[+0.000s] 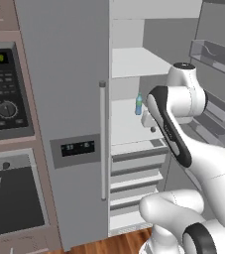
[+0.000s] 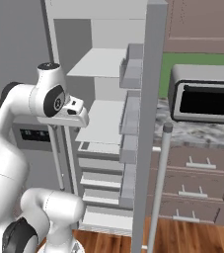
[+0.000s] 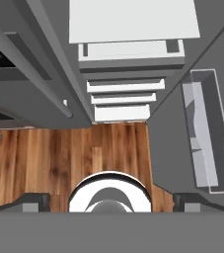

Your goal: Fully open the fridge drawer.

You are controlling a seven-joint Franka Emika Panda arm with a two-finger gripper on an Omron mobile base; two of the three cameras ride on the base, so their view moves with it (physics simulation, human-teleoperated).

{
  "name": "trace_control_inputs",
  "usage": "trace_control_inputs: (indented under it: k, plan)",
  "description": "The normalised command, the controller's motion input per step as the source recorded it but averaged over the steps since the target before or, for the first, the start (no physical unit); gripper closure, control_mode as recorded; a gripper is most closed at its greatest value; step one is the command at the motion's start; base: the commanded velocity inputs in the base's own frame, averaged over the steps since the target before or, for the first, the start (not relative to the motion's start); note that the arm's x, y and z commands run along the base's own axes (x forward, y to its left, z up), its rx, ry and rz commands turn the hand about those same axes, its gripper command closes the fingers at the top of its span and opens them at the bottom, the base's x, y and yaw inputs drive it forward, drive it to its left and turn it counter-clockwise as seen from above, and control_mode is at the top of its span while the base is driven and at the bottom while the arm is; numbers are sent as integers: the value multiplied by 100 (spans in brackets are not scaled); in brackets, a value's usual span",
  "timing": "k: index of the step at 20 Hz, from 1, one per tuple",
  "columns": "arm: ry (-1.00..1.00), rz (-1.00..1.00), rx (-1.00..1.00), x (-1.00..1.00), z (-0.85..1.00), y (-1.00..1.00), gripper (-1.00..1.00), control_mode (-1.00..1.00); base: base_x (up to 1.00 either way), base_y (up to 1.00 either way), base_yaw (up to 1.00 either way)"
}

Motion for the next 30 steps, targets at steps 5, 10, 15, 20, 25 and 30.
trace_control_inputs:
  k: [5, 10, 15, 20, 25, 30]
  plan:
    - [0, 0, 0, 1, 0, 0, -100, -100, 0, 0, 0]
    - [0, 0, 1, 1, -7, -3, -100, -100, 0, 0, 0]
    - [0, -1, 5, 11, -23, -11, -100, -100, 0, 0, 0]
    - [0, 0, 1, 21, -13, -21, -100, -100, 0, 0, 0]
    - [0, 0, 0, 21, -4, -29, -100, -100, 0, 0, 0]
    - [0, 0, 0, 17, -13, -33, -100, -100, 0, 0, 0]
